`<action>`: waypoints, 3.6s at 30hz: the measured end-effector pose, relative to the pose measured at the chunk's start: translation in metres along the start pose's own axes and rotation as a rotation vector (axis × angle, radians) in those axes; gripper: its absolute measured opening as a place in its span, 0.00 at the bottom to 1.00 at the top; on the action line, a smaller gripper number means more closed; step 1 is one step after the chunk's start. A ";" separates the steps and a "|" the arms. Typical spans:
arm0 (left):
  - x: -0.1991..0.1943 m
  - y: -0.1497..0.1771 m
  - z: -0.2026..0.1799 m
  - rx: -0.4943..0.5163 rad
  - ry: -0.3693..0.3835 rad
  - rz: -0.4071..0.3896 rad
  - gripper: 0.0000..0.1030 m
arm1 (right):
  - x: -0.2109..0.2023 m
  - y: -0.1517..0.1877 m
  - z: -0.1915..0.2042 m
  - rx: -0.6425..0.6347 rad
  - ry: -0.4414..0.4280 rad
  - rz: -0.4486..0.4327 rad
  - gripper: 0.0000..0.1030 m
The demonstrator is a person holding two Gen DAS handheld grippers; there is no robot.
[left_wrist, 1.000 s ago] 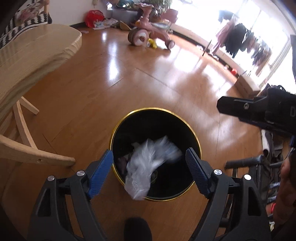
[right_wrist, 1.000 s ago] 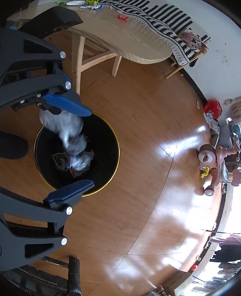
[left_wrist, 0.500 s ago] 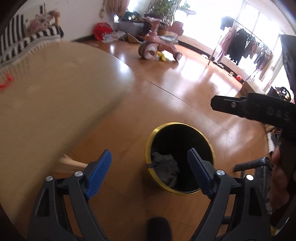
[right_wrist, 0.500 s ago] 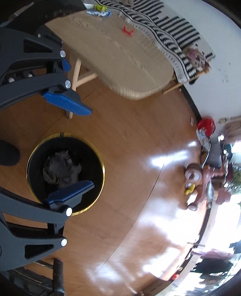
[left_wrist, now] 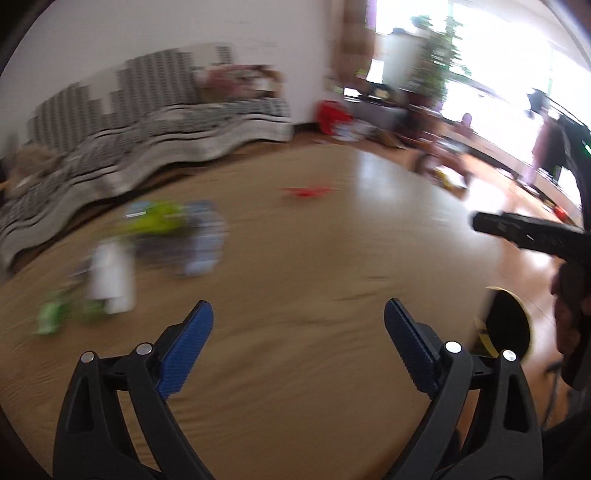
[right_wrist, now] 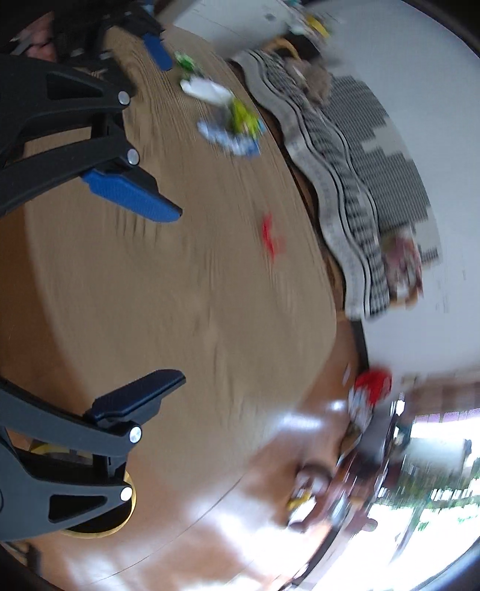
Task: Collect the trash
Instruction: 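Move both tools back to the trash on the table, then grasp the white paper packet with the right tool while the left tool grasps the green plastic piece, then carry the white packet and green plastic piece over the black bin, then open both tools to drop the packet and plastic piece into the bin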
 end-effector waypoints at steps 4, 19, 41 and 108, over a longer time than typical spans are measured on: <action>-0.019 -0.001 0.105 -0.126 -0.121 -0.014 0.88 | 0.031 -0.009 0.093 -0.079 -0.083 0.016 0.77; 0.019 0.022 0.297 -0.325 -0.301 0.063 0.88 | 0.119 -0.005 0.336 -0.212 -0.308 0.121 0.80; 0.063 0.028 0.331 -0.317 -0.267 0.109 0.32 | 0.201 -0.004 0.409 -0.328 -0.233 0.158 0.34; 0.106 0.127 -0.472 0.274 0.476 0.321 0.32 | -0.097 0.208 -0.362 0.436 0.316 0.281 0.35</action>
Point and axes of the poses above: each gripper's, at about its wrist camera, not at the fingertips, and x roughly the way its jaws point, z to its left, y to its underside, the point moved 9 cm from there along x, roughly the way its jaws point, and after that the axes turned 5 degrees about -x, right-handed, at the moved point
